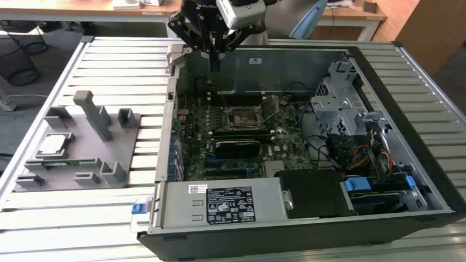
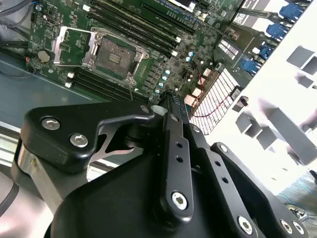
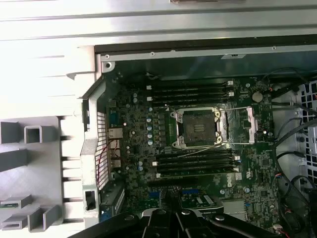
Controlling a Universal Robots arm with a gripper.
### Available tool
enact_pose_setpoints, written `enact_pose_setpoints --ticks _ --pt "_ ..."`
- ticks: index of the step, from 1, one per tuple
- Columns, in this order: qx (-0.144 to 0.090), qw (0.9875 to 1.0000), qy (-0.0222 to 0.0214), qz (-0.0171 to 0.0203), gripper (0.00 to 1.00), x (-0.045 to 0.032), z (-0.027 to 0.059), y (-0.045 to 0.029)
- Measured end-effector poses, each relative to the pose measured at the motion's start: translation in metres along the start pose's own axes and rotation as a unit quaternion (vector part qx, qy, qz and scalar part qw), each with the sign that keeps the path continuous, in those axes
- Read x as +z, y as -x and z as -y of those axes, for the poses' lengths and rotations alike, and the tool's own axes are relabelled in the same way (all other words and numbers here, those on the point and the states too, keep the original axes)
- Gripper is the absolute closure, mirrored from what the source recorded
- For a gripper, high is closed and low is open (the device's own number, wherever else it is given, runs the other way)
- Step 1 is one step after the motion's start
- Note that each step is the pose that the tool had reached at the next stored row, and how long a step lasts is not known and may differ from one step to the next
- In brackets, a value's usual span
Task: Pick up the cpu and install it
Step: 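Reach for the cpu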
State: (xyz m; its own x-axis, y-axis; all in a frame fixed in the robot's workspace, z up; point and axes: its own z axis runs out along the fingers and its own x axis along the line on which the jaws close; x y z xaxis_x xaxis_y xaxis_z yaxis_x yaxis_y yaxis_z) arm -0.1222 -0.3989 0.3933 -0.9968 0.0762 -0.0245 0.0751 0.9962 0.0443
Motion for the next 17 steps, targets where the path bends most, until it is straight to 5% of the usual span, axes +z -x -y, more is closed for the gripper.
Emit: enact_pose_setpoints --ticks 17 --pt "0.0 1.0 0.0 0.0 0.89 -0.0001 0.0015 -0.0195"
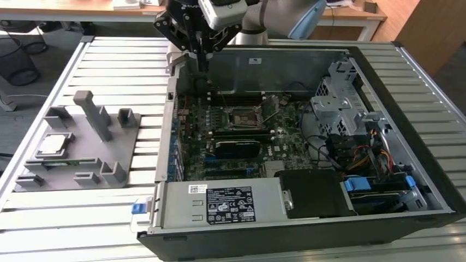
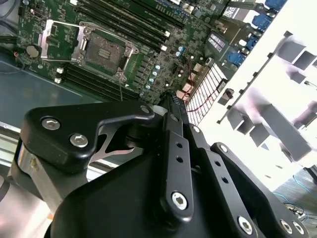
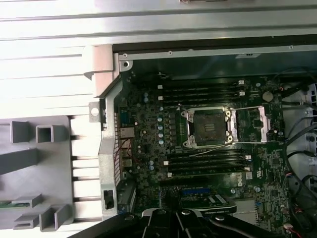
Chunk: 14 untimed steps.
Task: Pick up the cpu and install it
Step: 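Reach for the cpu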
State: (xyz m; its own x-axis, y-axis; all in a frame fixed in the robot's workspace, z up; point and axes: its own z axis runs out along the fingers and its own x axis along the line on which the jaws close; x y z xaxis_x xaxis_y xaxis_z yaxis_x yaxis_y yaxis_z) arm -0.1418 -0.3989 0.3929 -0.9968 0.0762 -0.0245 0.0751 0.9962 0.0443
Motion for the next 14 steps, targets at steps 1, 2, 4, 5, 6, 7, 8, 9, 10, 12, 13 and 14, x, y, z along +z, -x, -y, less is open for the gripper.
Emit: enact_pose_setpoints --ticks 1,2,4,5,6,7,8,9,10,12,13,14 --pt "0.0 1.0 0.0 0.0 0.89 0.0 0.0 -0.0006" --pt "0.0 1.0 0.0 0.0 0.89 0.0 0.0001 -0.0012" --pt "0.0 1.0 0.0 0.0 0.89 0.0 0.0002 -0.0022" --pt "0.0 1.0 0.0 0.0 0.89 0.0001 0.0002 -0.0026" --pt "0.0 1.0 0.0 0.0 0.89 0.0001 0.0003 -0.0031" --pt "0.0 1.0 0.0 0.0 0.89 0.0001 0.0003 -0.0036" --pt "0.0 1.0 0.0 0.0 0.89 0.0001 0.0004 -0.0046" --pt "0.0 1.0 0.0 0.0 0.89 0.0001 0.0004 -0.005" --pt "0.0 1.0 0.0 0.0 0.89 0.0001 0.0004 -0.0055" --pt "0.0 1.0 0.0 0.0 0.89 0.0001 0.0005 -0.0063" --pt "0.0 1.0 0.0 0.0 0.89 0.0002 0.0005 -0.0067" --pt "0.0 1.0 0.0 0.0 0.89 0.0001 0.0006 -0.0071"
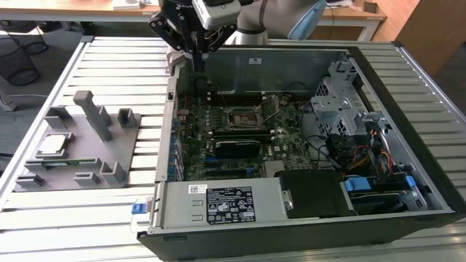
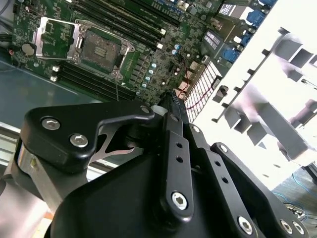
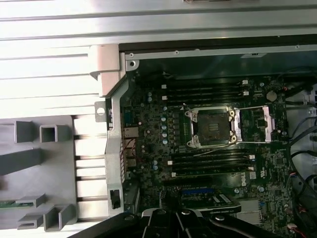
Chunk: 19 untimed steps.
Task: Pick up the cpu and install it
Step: 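Reach for the cpu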
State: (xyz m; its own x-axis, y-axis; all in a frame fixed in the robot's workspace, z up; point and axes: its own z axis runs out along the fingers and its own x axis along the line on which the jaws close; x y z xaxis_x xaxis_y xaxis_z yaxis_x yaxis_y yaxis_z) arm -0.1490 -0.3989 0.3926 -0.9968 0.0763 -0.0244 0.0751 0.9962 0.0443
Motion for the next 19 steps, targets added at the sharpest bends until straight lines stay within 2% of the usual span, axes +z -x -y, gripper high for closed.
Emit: enact_pose_setpoints --ticks 5,8,19 --pt "0.0 1.0 0.0 0.0 0.89 0.0001 0.0002 -0.0025" --pt "0.0 1.0 0.0 0.0 0.89 0.0003 0.0008 -0.0104" --pt "0.0 1.0 0.0 -0.0001 0.89 0.0006 0.0013 -0.0167"
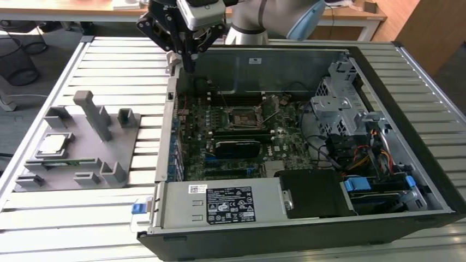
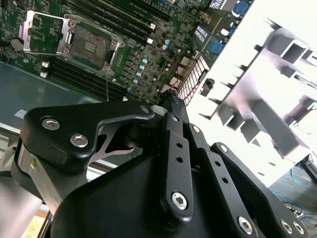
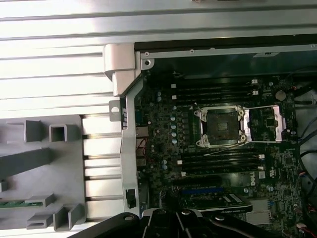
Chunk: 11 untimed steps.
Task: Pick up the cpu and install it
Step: 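Reach for the cpu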
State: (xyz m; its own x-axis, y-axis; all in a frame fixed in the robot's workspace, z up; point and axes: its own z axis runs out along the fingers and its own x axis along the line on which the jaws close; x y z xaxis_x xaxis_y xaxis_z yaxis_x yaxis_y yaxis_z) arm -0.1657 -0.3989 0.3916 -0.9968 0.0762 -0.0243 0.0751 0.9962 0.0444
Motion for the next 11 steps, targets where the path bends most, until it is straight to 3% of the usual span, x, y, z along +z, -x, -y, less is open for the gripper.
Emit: enact_pose_setpoints --ticks 11 --pt "0.0 1.0 0.0 -0.0001 0.89 0.0002 0.0003 -0.0044"
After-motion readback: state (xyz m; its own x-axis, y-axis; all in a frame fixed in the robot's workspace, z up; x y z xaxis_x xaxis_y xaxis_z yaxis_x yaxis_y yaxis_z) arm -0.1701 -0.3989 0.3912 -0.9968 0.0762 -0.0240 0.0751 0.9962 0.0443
